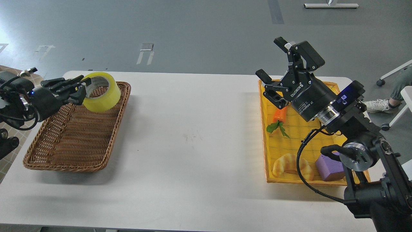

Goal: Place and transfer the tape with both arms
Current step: 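Carry the tape roll with the left gripper over the wicker basket, then lower the tape into the basket and open the left gripper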

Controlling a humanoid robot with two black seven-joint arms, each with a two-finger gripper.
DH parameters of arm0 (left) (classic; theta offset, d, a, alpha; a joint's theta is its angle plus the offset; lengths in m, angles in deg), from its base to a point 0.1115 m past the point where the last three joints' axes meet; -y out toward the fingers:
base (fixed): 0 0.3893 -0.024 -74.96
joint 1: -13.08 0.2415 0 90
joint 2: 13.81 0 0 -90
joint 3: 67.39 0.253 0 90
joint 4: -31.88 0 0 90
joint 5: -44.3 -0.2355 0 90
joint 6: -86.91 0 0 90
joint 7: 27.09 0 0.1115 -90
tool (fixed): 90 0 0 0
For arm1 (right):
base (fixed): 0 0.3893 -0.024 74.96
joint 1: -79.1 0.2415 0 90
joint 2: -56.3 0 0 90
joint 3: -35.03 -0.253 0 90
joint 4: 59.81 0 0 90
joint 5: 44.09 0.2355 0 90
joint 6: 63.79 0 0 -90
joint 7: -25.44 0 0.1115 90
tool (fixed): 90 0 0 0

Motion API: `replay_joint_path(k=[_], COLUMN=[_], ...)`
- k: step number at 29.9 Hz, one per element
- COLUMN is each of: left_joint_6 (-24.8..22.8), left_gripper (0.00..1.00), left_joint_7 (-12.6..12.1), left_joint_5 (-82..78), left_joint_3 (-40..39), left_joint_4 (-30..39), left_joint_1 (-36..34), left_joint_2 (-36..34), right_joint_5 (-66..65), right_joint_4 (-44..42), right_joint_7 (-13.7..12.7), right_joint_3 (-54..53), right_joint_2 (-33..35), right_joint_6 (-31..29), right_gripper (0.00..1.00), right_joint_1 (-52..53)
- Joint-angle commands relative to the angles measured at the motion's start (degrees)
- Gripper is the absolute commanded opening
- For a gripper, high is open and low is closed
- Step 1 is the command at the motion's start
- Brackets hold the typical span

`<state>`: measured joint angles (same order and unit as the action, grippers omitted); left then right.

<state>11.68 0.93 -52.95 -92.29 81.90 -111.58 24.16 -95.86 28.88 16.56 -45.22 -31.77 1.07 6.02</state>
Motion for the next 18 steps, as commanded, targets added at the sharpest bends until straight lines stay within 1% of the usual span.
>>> replay_joint_path(k=[1, 8, 11, 17, 18], left_joint_6=[0.3, 1.8, 2.4, 2.5, 2.6], left_gripper=[0.11, 0.12, 0.13, 0.15, 0.19], left_joint_7=[0.0, 0.0, 0.0, 0.0, 0.0], left_joint_5=[0.8, 1.1, 1.1, 2.3, 3.2], left_joint_3=[0.1, 0.0, 0.0, 0.0, 0.0], left_joint_4=[-0.5, -2.7, -5.2, -6.2, -7.0], left_joint_1=[2.1, 4.8, 4.9, 5.0, 5.4], left_joint_2=[0.0, 0.6, 1.1, 1.1, 1.1], right_joint_5=[0.0, 0.0, 0.0, 0.0, 0.1], right_joint_4=[0.0, 0.1, 0.1, 0.4, 0.4], right_joint_7=[0.0, 0.0, 0.0, 0.0, 0.0], right_joint_3=[0.0, 0.1, 0.1, 0.1, 0.2], right_joint_2=[0.0, 0.0, 0.0, 0.0, 0.0], right_joint_6=[0.0, 0.0, 0.0, 0.0, 0.0], right_gripper=[1.00, 1.00, 1.00, 1.00, 1.00], right_joint_1=[0.2, 0.0, -0.1, -0.5, -0.6])
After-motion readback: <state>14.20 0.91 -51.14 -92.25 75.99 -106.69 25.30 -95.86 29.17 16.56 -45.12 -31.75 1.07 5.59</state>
